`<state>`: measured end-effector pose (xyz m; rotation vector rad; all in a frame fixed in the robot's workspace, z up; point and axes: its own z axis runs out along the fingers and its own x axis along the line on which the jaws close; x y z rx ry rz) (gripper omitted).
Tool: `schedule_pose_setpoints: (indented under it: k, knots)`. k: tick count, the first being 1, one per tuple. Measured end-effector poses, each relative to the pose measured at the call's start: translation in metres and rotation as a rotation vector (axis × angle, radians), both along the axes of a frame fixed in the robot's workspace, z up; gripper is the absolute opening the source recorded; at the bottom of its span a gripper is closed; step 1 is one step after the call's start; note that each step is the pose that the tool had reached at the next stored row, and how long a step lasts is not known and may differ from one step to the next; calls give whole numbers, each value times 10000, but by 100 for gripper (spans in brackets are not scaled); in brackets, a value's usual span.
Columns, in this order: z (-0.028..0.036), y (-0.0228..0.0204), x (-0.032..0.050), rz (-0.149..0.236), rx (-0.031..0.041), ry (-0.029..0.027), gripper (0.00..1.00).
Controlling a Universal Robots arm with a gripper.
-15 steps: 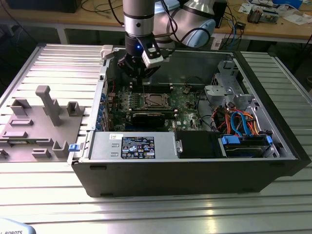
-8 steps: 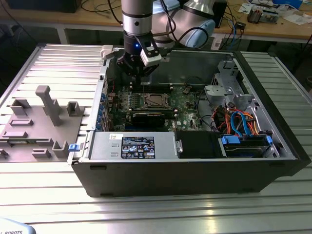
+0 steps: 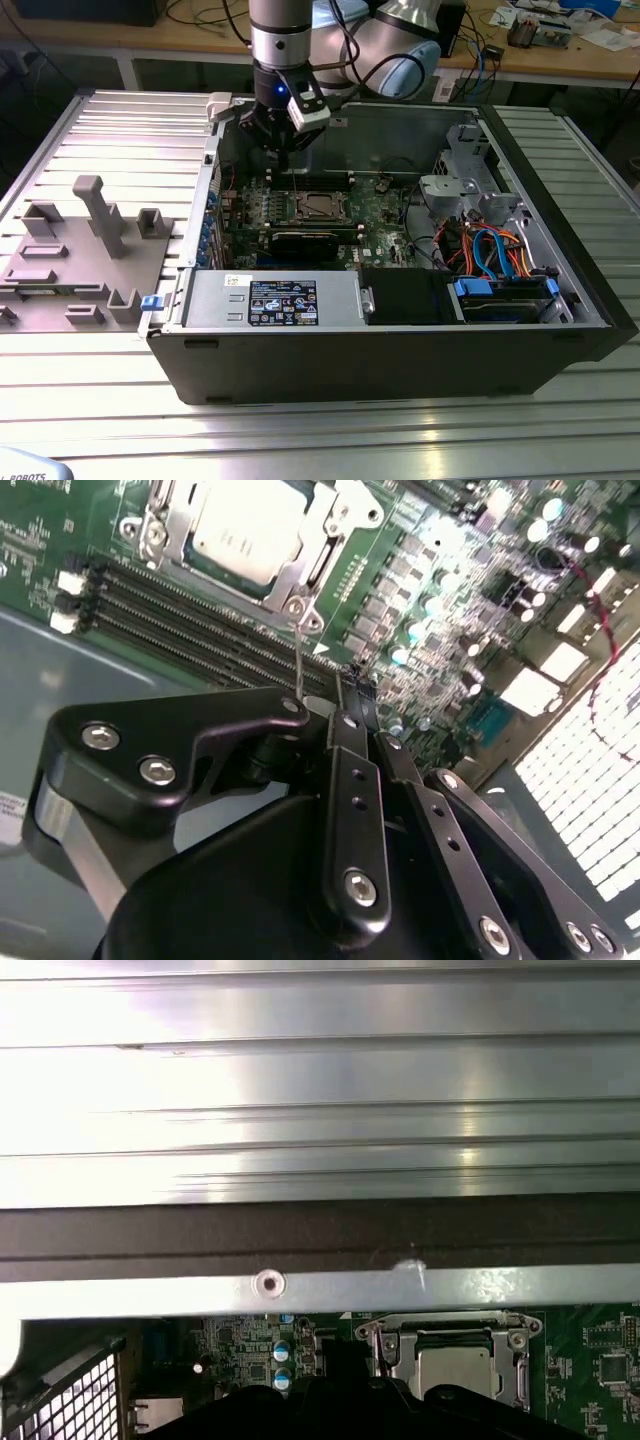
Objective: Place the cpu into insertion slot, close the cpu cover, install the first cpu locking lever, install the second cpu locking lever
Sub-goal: 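Install the first cpu locking lever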
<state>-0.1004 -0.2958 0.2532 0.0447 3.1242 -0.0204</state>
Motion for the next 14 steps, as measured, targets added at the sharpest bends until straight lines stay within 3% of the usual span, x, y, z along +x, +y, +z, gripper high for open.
schedule_pose_setpoints:
  k: [14]
  knots:
    - [0, 6, 115, 93, 4, -1, 11]
